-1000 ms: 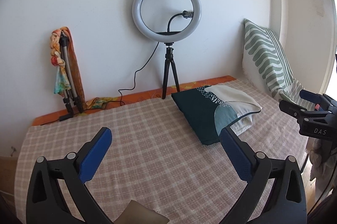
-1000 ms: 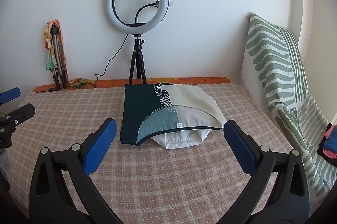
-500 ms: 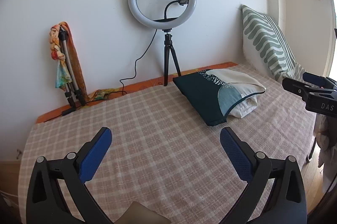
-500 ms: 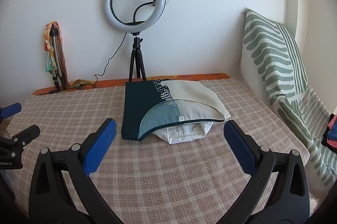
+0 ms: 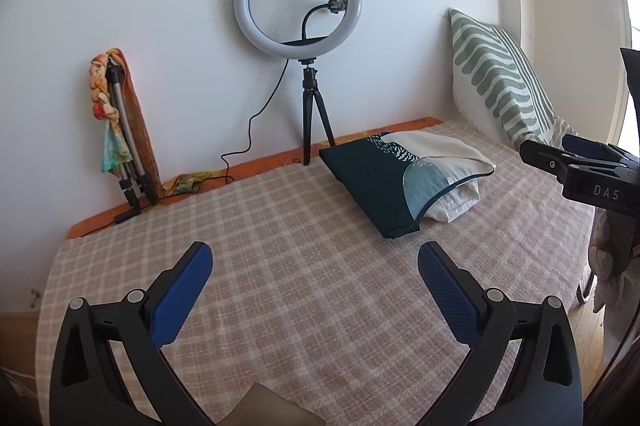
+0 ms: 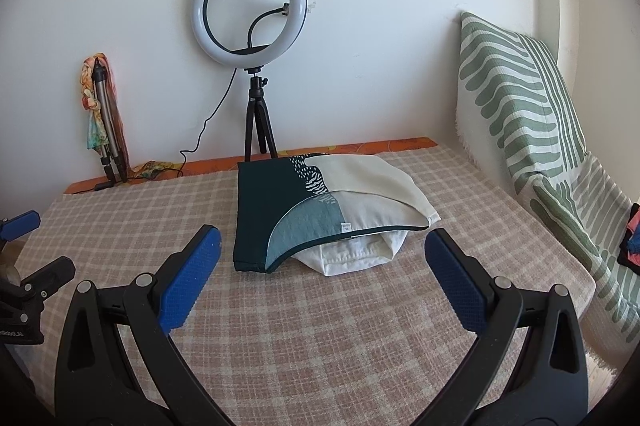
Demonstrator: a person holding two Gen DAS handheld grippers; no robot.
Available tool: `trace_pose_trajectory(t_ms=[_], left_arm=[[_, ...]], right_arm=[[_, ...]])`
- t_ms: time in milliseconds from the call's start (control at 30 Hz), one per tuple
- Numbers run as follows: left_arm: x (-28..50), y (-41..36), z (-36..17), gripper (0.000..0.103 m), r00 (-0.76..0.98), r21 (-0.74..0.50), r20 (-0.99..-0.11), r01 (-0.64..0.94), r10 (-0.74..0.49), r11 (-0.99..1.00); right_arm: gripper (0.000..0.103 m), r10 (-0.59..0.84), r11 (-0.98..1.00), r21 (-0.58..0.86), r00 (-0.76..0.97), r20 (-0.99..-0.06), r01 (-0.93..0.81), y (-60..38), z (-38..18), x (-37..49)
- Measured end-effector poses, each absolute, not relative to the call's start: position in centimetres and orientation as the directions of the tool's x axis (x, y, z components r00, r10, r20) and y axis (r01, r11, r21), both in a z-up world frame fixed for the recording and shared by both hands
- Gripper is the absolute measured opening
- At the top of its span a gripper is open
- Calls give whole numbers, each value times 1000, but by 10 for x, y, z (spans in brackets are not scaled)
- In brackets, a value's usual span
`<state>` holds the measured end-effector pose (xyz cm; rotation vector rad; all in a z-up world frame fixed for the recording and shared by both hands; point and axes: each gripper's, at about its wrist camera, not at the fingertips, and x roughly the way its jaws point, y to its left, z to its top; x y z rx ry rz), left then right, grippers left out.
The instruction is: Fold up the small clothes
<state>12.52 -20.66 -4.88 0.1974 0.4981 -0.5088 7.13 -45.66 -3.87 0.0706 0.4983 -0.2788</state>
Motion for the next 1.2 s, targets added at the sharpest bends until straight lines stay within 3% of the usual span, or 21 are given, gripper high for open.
trace_pose_trajectory(t_ms=[1200], left_arm=[[120,-204,-46,102,765,72,-504,499,-400,864]], right_arm=[[103,-224,967,0,854,-470,254,-448,-36,72]])
